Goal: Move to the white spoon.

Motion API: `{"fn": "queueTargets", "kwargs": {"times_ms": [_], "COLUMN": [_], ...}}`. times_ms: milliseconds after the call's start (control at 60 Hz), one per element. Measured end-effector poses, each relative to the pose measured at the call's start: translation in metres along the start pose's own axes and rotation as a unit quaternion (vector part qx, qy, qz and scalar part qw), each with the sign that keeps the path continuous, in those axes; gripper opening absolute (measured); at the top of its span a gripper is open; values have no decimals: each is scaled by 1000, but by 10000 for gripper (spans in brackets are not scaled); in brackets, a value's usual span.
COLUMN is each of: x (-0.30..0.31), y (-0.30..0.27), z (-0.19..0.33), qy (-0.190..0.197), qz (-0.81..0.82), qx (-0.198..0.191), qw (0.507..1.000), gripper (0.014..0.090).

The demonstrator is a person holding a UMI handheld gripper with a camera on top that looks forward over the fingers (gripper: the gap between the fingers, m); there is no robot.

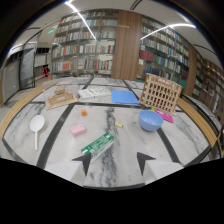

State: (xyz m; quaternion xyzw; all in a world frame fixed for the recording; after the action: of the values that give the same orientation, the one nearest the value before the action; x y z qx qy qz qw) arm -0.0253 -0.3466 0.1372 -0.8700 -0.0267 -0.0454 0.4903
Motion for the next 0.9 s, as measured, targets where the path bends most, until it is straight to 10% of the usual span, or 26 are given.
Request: {"fn": "queueTargets", "kwargs": {"times_ms": [900], "x": [-287], "y": [15], "z": [-20], "qy": [-108], "qz": [-3], "qx": [-23], "qw": [994], "gripper": [865]}}
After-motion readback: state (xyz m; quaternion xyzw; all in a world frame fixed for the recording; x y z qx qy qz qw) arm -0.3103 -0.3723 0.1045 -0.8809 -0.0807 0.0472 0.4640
